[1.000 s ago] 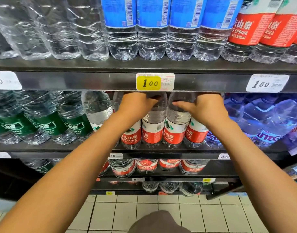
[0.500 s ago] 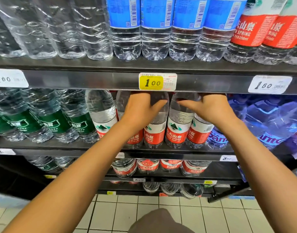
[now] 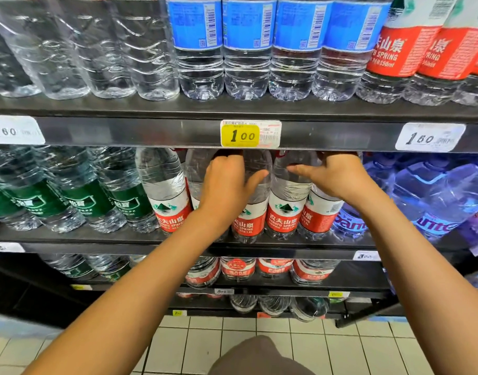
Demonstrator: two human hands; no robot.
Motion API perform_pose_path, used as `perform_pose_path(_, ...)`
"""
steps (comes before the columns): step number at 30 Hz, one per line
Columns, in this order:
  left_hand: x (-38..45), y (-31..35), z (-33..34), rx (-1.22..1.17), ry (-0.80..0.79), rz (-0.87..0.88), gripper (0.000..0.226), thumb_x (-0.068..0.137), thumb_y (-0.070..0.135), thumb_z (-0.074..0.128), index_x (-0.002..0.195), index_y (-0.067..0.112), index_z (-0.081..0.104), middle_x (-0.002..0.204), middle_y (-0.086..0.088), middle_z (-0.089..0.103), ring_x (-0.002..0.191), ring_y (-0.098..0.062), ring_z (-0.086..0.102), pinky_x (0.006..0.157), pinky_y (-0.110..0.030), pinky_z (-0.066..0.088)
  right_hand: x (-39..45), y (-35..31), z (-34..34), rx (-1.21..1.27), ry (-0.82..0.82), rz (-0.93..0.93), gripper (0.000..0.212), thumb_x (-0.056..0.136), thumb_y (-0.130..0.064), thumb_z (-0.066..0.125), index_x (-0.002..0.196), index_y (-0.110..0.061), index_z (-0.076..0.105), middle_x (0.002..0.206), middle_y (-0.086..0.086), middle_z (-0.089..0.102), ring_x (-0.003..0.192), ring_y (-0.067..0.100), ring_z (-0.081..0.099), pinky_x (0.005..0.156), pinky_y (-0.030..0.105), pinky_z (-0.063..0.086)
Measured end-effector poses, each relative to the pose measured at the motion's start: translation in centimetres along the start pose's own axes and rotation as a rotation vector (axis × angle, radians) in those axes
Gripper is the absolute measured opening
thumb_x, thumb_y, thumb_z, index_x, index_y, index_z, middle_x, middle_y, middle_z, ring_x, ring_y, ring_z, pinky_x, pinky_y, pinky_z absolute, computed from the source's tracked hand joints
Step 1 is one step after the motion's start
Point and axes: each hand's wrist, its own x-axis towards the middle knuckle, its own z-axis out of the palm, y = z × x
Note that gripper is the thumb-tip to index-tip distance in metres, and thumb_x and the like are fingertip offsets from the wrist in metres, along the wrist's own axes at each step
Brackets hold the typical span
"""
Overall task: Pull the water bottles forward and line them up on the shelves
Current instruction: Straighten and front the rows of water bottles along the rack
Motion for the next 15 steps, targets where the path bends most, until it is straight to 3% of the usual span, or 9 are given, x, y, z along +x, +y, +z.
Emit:
perform_pose_path(3, -0.1, -0.3, -0.5, -0.095, -0.007, 0.042, 0.043, 0.086, 0.045, 0.071, 0.111, 0.01, 0.066, 0.101, -0.008, 0.07, 0.093, -0.025, 0.063, 0.071, -0.024, 0.041, -0.7, -0.4, 0.3, 0.001, 0.102, -0.097, 0.045, 0.076, -0.057, 0.076, 0.107, -0.024, 0.072, 0.103, -0.004, 0.072, 0.088, 0.013, 0.061, 0.07, 0.024, 0.049)
perform_pose_path(6, 0.0, -0.4, -0.8, -0.167, 0.033, 0.028, 0.04, 0.085, 0.039, 0.074, 0.111, 0.011, 0.067, 0.103, -0.007, 0.071, 0.094, -0.025, 0.065, 0.076, -0.032, 0.051, -1.3, -0.8, 0.8, -0.059, 0.177, -0.139, 0.051, 0.078, -0.06, 0.072, 0.105, -0.017, 0.072, 0.1, 0.005, 0.074, 0.092, 0.024, 0.067, 0.077, 0.038, 0.055)
perform_pose_path(15, 0.6, -0.3, -0.4, -0.087, 0.021, -0.007, 0.045, 0.085, 0.049, 0.07, 0.107, 0.01, 0.069, 0.096, -0.006, 0.074, 0.09, -0.022, 0.067, 0.08, -0.038, 0.053, -1.0, -0.6, 0.4, 0.015, 0.085, -0.095, 0.043, 0.082, -0.045, 0.076, 0.111, -0.013, 0.072, 0.104, 0.009, 0.074, 0.096, 0.026, 0.067, 0.083, 0.042, 0.054)
